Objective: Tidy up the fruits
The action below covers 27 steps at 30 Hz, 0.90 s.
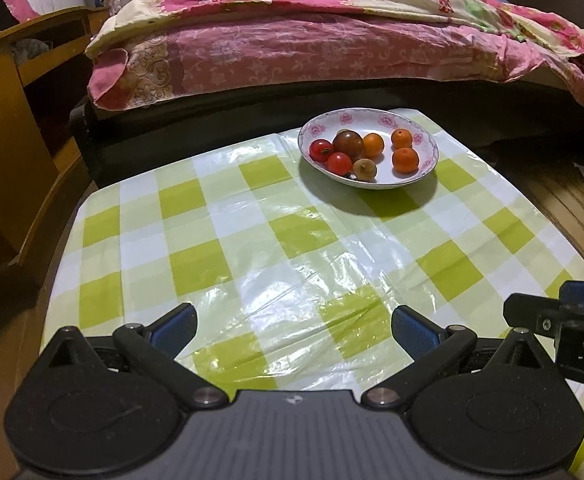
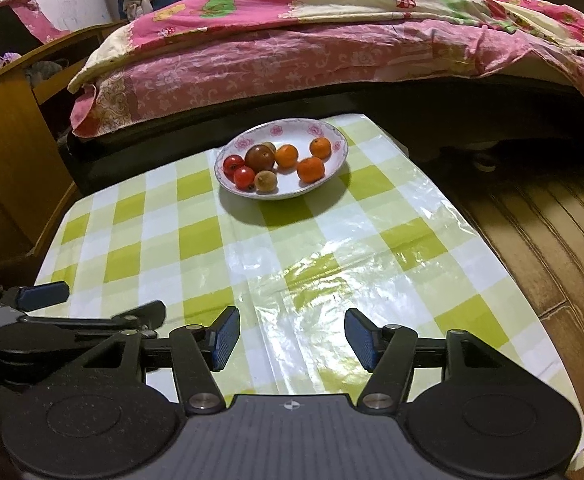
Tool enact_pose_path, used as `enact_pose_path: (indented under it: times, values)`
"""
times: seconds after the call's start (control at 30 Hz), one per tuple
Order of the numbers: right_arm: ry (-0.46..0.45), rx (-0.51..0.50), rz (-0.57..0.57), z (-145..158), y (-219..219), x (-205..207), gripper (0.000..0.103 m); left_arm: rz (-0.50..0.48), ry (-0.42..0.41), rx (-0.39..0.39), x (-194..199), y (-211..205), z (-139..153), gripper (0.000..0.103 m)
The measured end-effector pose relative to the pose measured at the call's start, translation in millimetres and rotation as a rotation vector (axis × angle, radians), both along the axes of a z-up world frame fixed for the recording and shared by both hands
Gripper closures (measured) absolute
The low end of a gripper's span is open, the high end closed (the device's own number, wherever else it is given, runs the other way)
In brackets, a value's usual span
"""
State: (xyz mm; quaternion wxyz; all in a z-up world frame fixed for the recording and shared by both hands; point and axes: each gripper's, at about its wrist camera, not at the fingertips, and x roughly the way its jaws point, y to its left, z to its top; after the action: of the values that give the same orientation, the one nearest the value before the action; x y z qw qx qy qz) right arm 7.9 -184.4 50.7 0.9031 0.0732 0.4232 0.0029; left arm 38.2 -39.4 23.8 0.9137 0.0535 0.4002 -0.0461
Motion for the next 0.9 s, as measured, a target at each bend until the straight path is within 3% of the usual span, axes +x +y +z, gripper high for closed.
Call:
enact_pose_path:
  times: [0.9]
  values:
    - [0.004,-0.03,0.011,-1.3,9.9,-27.4,0.043,-0.033,-0.025,0.074,-30.1,-7.9,1.2,0.0]
